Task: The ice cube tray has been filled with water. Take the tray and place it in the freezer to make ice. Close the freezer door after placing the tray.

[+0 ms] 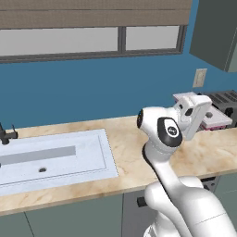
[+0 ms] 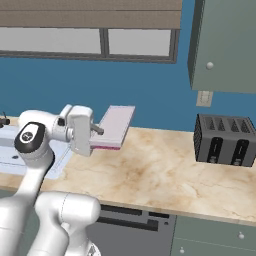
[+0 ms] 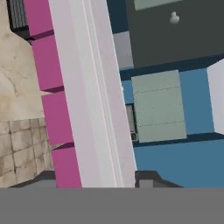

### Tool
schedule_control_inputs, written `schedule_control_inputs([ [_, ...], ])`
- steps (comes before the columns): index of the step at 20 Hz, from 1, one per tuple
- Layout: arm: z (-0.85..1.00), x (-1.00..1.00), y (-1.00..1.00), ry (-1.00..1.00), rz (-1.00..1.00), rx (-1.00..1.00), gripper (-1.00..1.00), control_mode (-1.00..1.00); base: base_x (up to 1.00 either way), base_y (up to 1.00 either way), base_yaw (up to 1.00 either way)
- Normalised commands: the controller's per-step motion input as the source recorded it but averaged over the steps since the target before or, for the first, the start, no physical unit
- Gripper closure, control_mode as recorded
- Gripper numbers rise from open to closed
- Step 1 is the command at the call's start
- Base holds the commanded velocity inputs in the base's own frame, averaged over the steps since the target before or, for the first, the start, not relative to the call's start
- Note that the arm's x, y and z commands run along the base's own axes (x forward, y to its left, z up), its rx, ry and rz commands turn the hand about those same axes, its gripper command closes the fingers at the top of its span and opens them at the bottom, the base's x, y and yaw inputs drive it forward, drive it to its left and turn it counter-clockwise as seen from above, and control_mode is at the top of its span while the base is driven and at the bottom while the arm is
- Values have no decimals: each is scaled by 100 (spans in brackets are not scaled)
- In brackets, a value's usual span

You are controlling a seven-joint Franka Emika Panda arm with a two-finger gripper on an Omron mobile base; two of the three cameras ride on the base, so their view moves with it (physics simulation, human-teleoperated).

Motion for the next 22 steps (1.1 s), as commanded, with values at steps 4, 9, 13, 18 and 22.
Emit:
schedule_control_inputs([
  [4,0,0,1,0,0,4,100,-100,0,0,0],
  [9,0,0,6,-12,0,-4,100,-100,0,0,0],
  [13,0,-2,0,-21,0,-8,100,-100,0,0,0],
  [18,0,0,0,-13,0,-6,100,-100,0,0,0],
  [22,0,0,0,0,0,0,100,100,0,0,0],
])
